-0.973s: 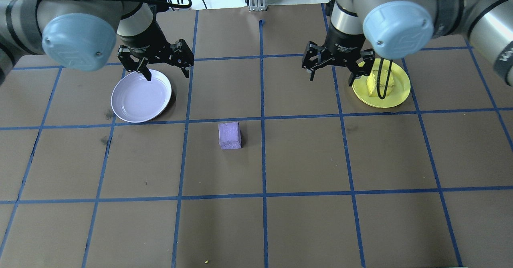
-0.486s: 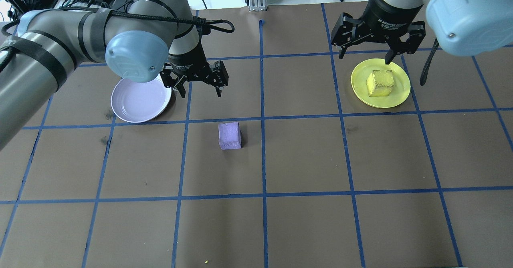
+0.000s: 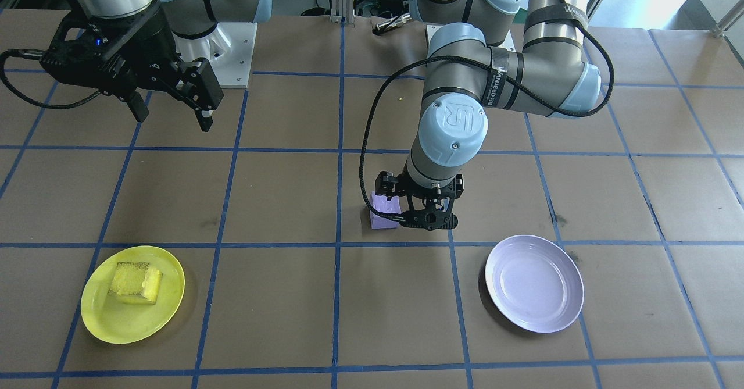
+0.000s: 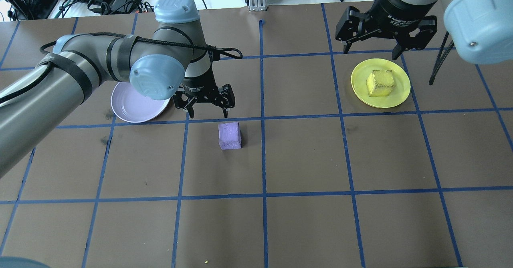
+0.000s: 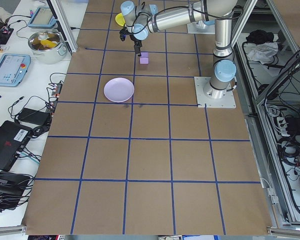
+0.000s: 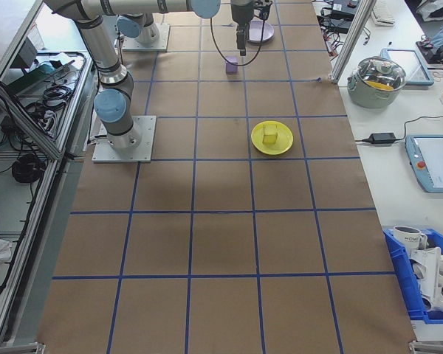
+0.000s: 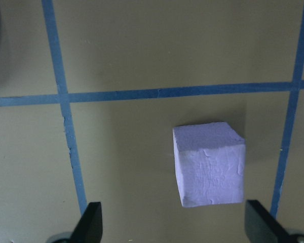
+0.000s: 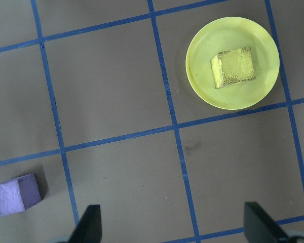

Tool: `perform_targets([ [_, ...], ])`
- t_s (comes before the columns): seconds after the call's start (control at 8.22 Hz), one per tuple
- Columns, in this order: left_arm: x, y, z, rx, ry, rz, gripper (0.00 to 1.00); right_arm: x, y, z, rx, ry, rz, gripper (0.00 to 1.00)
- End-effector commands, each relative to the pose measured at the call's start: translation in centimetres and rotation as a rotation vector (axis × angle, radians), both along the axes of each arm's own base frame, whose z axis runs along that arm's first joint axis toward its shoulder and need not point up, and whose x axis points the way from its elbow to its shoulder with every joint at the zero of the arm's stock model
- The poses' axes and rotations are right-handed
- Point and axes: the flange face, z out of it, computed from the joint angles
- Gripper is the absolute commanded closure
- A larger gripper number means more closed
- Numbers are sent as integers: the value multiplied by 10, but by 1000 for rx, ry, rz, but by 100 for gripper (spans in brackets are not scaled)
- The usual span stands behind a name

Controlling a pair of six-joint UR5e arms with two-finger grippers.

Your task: Sort blocks by color into plates

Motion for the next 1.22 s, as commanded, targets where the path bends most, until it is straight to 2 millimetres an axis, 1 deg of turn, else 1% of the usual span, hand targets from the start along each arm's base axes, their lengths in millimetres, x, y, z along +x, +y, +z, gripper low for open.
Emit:
perform_targets([
  [0.0, -23, -3, -28, -17, 103, 7, 0, 0, 1, 1, -1, -1, 0, 0],
  [0.12, -31, -7, -50, -11, 102, -12, 0, -1, 2, 1, 2, -1, -1, 0],
  [0.24, -33, -9, -67, 8, 99, -17, 0, -1, 2, 2, -1, -1, -1, 0],
  [0.36, -33, -5, -73, 21, 93, -22, 0, 1, 0, 0, 1, -7, 0, 0],
  [0.49, -31, 3, -74, 31, 93, -27, 0, 0, 2, 2, 1, -5, -1, 0],
  [0.61, -30, 10, -81, 47, 86, -27, 0, 0, 2, 0, 6, -5, -1, 0],
  [0.85, -29, 12, -92, 68, 82, -25, 0, 0, 2, 0, 6, -5, -1, 0],
  [0.97, -29, 12, -91, 68, 81, -14, 15, 0, 2, 0, 6, -5, -1, 0],
  [1.09, -30, 11, -89, 66, 87, -13, 92, 0, 2, 0, 6, -5, 1, 0],
])
